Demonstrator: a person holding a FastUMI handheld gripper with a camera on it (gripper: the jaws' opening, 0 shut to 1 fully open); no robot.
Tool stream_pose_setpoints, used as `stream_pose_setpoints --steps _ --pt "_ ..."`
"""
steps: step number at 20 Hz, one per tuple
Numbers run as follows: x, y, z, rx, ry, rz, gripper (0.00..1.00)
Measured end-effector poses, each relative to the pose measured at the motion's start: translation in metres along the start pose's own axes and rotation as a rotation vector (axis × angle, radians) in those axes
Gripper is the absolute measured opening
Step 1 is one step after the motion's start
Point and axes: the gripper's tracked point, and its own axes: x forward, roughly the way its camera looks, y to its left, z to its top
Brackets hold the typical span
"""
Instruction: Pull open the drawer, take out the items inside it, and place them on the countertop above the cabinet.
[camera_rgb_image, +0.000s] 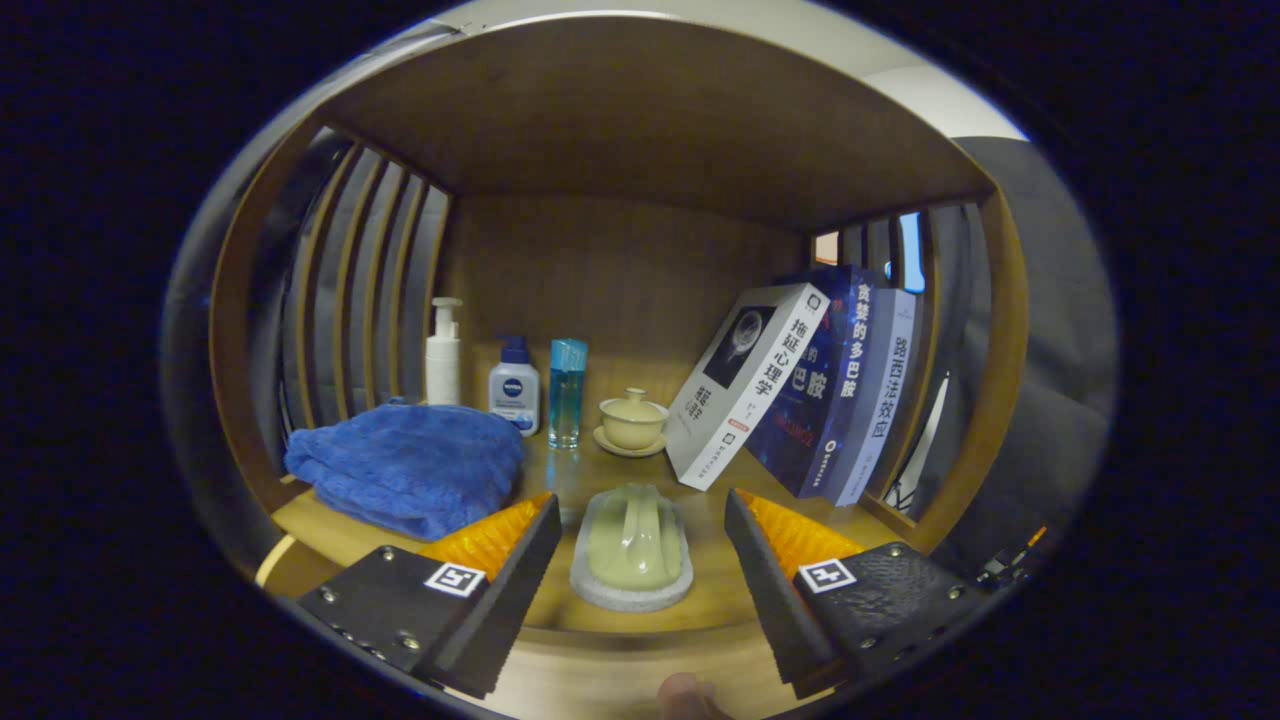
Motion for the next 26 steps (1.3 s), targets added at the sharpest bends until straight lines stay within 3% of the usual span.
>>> stream_pose_setpoints --steps 6,15,22,26 --pt "-0.075 -0.005 0.020 0.042 -0.016 0.044 0.98" --pt "-0.201 -0.021 0.026 0.054 -0.067 0.039 0.98" --pt "-0.288 -0.022 -0.004 0.086 -0.069 0.040 0.98" --pt "-0.308 -0.024 -0.043 0.112 -0.038 0.030 0.98"
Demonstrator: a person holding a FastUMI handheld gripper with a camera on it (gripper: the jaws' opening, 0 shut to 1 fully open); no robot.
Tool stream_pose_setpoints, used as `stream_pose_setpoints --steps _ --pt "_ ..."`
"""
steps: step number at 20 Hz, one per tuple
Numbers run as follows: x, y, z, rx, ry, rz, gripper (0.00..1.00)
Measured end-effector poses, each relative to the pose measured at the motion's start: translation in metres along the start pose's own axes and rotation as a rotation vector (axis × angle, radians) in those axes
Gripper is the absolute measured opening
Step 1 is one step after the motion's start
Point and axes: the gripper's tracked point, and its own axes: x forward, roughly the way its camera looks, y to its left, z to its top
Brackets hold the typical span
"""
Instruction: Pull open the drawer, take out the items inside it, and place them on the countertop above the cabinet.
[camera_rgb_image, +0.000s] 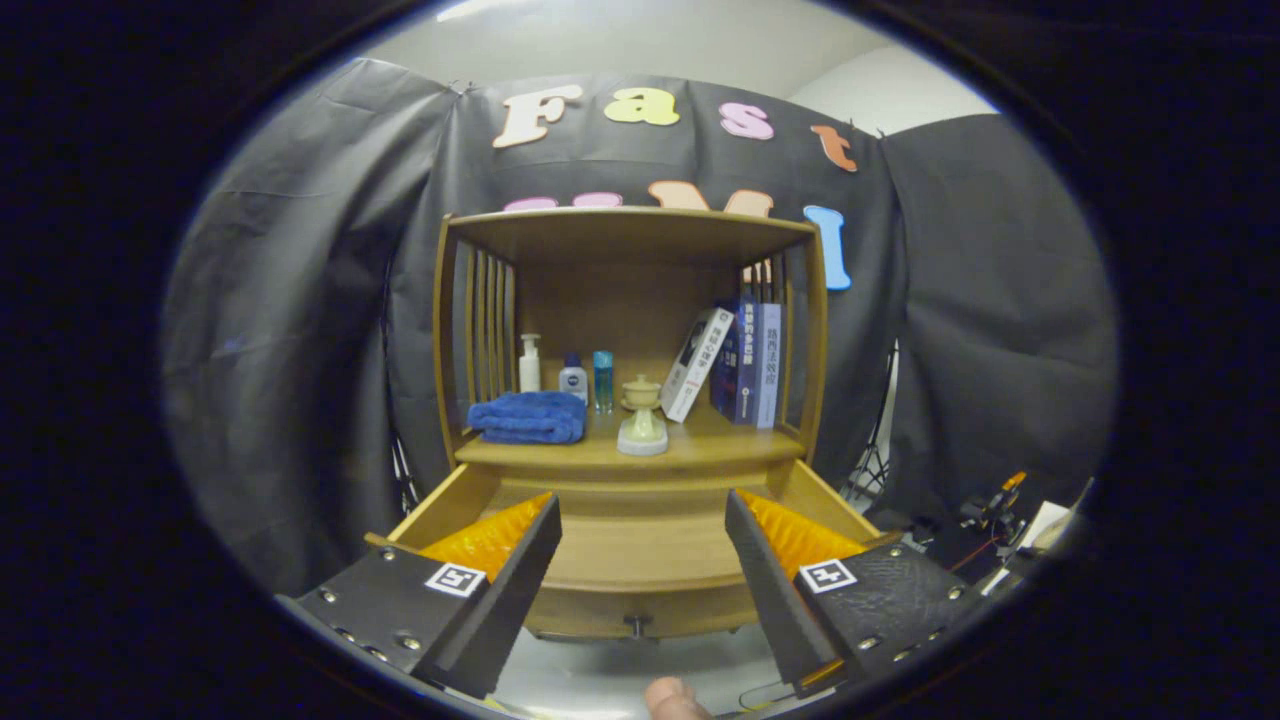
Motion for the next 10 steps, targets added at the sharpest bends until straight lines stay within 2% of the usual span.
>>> stream_pose_setpoints --steps 3,10 --pt "-0.010 -0.010 -0.025 -0.035 0.000 -0.014 0.98" --pt "-0.007 -0.008 -0.082 -0.028 0.048 0.008 0.98"
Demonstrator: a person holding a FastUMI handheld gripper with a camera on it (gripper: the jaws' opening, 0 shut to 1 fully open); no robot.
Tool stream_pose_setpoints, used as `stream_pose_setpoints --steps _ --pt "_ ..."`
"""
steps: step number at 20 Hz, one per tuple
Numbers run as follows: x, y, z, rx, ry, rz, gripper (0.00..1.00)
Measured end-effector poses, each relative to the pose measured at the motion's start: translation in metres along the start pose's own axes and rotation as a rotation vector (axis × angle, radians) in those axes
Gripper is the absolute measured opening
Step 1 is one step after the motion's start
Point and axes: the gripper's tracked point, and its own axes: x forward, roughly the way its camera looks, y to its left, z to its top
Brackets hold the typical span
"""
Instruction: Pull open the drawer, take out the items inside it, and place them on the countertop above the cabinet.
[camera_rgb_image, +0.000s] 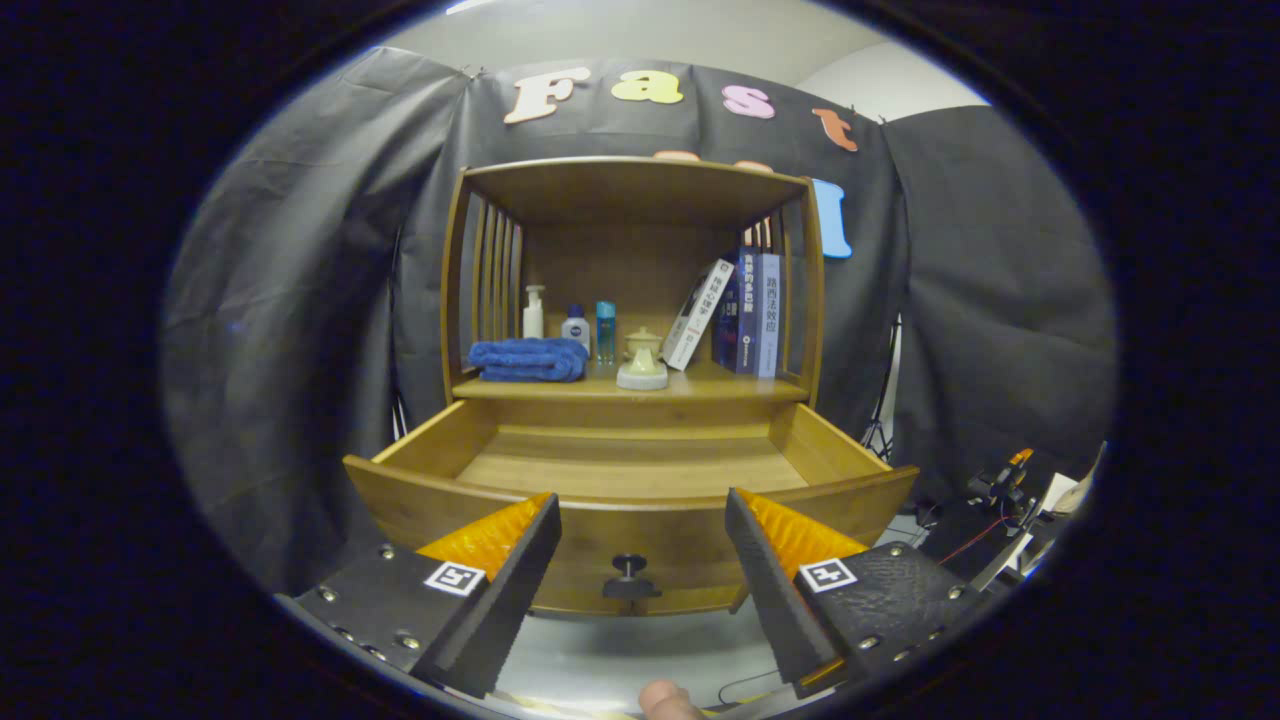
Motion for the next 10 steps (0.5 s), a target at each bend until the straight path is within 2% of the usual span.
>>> stream_pose_setpoints --steps 10 --pt "0.029 0.005 -0.044 -0.009 -0.023 0.004 0.99"
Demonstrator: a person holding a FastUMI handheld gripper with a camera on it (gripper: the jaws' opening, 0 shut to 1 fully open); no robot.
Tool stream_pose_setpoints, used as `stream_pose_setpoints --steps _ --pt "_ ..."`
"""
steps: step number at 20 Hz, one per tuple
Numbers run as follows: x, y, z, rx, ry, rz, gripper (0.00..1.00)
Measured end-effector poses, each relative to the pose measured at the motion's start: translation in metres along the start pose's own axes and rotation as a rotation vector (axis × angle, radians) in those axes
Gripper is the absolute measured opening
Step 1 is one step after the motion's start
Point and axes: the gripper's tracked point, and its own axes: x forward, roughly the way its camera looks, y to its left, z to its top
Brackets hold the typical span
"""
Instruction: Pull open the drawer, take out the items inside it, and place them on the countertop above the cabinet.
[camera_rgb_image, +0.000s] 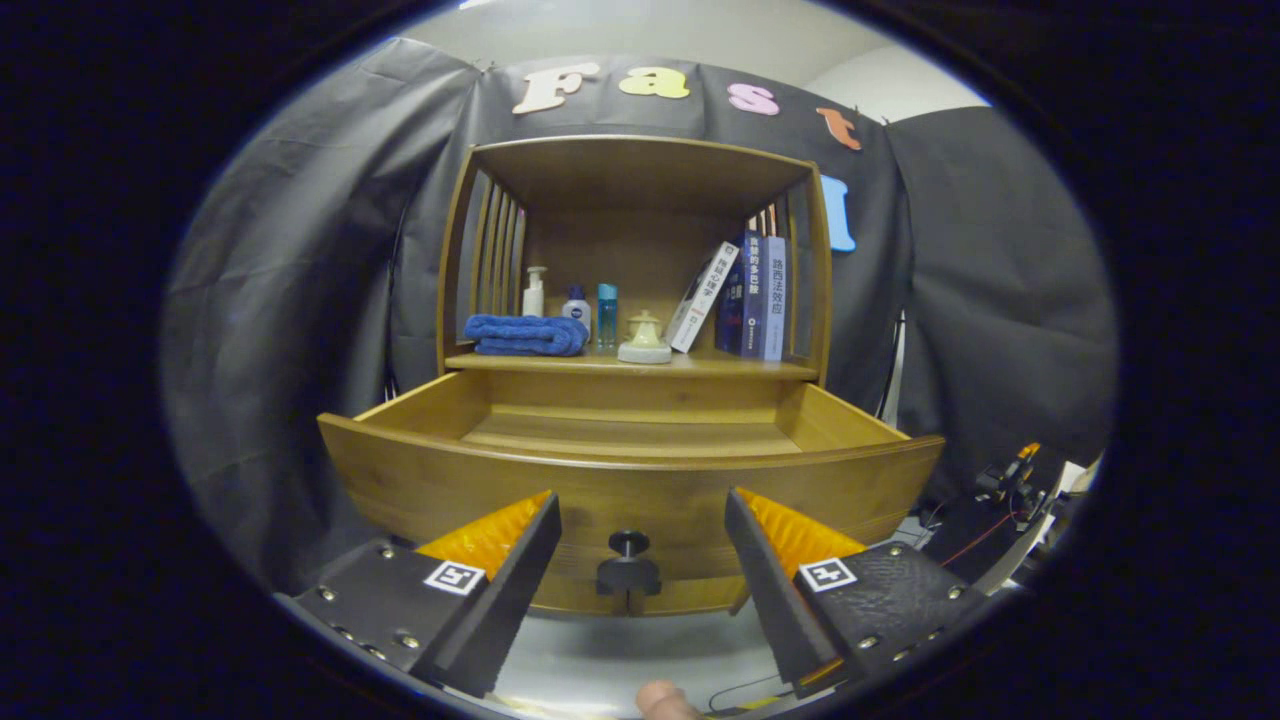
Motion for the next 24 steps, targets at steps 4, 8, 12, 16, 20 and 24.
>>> stream_pose_setpoints --steps 4,8,12,16,20,24 --pt "0.015 0.009 -0.020 0.013 0.022 0.026 0.98" --pt "0.033 0.010 -0.026 -0.015 -0.010 0.014 0.99" --pt "0.041 0.013 -0.022 -0.019 -0.085 0.011 0.99" --pt "0.057 0.015 -0.025 0.051 -0.065 0.035 0.99" --pt "0.077 0.017 -0.016 0.051 -0.069 0.045 0.99" --pt "0.101 0.020 -0.010 0.053 -0.076 0.044 0.99"
